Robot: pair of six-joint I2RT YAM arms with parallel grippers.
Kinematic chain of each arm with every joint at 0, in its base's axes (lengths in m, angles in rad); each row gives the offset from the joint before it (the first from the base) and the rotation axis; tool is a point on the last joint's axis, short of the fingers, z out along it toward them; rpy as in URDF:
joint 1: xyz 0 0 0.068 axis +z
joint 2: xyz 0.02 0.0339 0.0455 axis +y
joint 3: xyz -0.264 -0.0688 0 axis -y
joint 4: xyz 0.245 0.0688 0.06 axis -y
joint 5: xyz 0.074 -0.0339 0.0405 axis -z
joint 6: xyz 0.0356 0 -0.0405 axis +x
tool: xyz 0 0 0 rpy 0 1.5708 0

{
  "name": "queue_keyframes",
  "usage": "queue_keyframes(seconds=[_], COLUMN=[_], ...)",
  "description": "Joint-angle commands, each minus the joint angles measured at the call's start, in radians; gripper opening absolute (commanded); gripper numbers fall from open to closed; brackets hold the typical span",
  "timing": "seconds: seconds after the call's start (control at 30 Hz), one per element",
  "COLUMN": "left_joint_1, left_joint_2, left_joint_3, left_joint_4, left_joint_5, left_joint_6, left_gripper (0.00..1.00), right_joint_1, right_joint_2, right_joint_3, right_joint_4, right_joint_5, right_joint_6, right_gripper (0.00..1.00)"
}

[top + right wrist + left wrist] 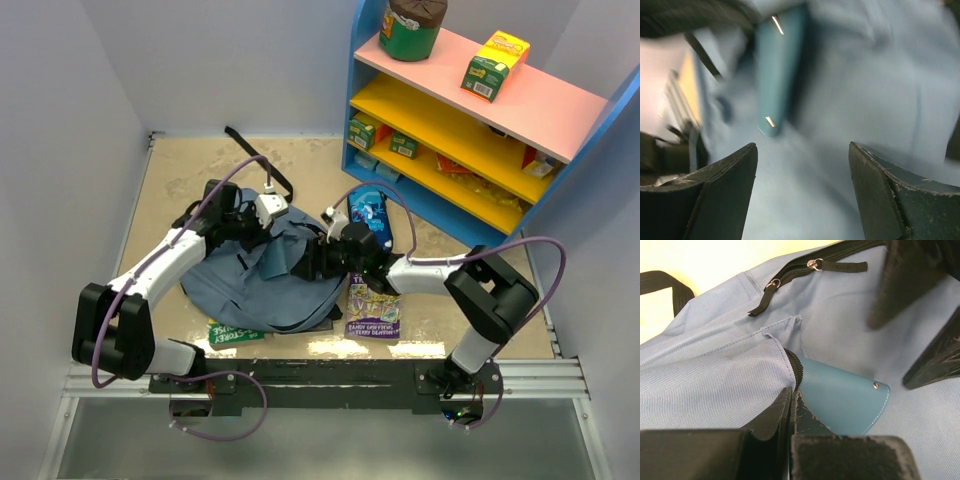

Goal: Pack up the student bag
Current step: Place the personal item in the student bag.

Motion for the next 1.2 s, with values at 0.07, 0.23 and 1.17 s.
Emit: queue_keyframes(seconds=[0.07, 0.23, 1.17], left_joint_1=[0.022, 0.023, 0.025], left_joint_2=[0.0, -0.002, 0.012], left_joint_3=[0.007, 0.018, 0.032], left_joint_4=[0.001, -0.008, -0.091], left_joint_5=[0.072, 0.076, 0.208], left_joint_6=[-0.015, -0.017, 0.051], left_gripper=[0.0, 0.0, 0.0], right_joint_1=[0.084, 0.131, 0.124], right_joint_2=[-0.046, 0.023, 0.314], right_joint_3=[-0.042, 0.034, 0.45], right_joint_4=[-0.004, -0.028, -0.087], right_joint_5=[0.061, 0.106, 0.319], right_joint_6=[-0.03, -0.043, 0.017], right_gripper=[0.73, 0.55, 0.0])
